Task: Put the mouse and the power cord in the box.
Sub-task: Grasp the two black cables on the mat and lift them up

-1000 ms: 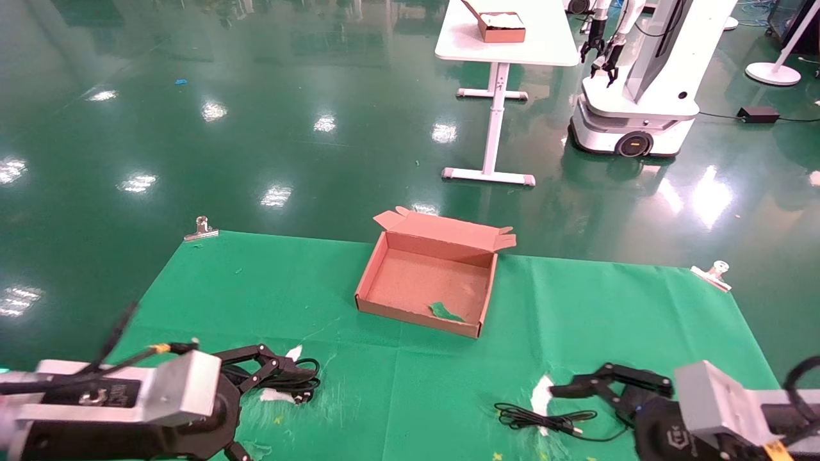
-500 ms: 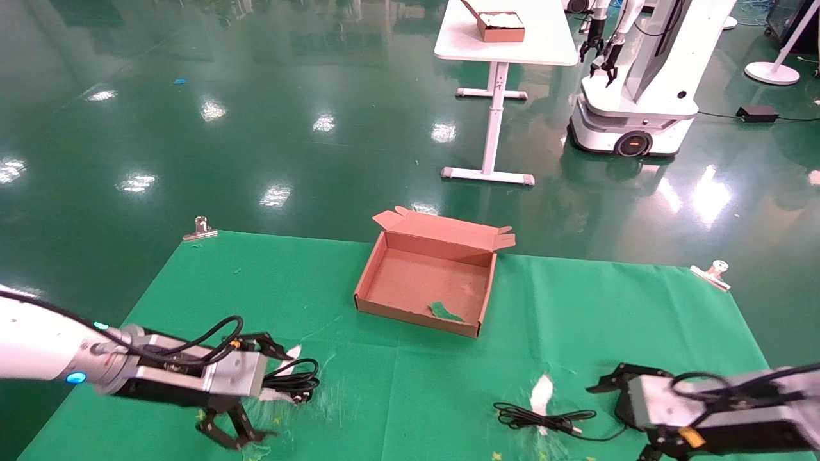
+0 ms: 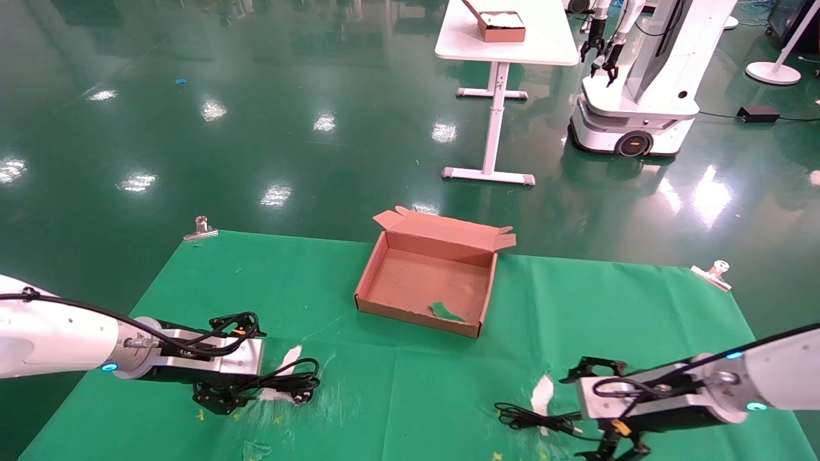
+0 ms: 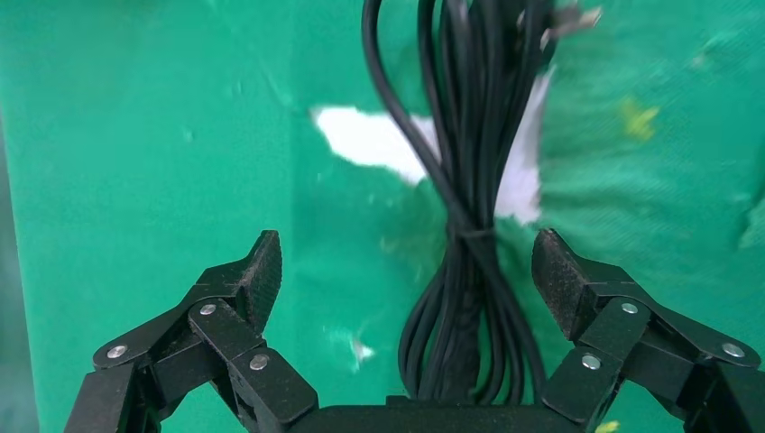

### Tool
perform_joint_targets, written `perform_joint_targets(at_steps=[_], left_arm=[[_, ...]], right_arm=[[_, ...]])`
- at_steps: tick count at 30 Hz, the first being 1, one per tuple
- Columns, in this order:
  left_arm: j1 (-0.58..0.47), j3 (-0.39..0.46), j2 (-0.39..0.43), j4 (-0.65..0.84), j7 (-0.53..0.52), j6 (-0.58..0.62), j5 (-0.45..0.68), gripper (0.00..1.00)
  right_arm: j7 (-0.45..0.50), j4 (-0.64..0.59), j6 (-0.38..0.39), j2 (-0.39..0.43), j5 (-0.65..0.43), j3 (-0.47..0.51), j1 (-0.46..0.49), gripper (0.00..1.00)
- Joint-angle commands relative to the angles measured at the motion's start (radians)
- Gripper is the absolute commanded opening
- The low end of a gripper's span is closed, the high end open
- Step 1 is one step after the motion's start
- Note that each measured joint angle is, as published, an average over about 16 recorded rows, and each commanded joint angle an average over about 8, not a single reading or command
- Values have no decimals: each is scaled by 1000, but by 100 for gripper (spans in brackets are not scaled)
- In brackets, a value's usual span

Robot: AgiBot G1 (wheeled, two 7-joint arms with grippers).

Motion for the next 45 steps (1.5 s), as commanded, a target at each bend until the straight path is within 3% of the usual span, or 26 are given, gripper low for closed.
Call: perform_joint_targets(at_steps=[1, 2, 3, 8, 10, 11, 45], left_arm=[[-2, 1, 9, 27, 13, -25, 3, 100], [-3, 1, 12, 35, 19, -29, 3, 98], [-4, 1, 13, 42, 26, -32, 3, 89], [-11, 1, 19, 65, 51, -39, 5, 27], [-13, 2, 20, 71, 57, -40, 7, 4], [-14, 2, 21, 73, 58, -41, 7, 0], [-10, 0, 17, 61, 51, -35, 3, 0]], right_arm=[[-20, -31, 19, -21, 3, 2, 3, 95], [-28, -40, 23, -27, 2, 2, 3, 88], [-36, -48, 27, -32, 2, 2, 4, 75], [-62, -76, 39, -48, -6, -3, 8, 13], [-66, -83, 41, -52, -9, -4, 10, 0], [-67, -86, 43, -53, -10, -5, 11, 0], [-62, -72, 37, -46, -5, -3, 7, 0]])
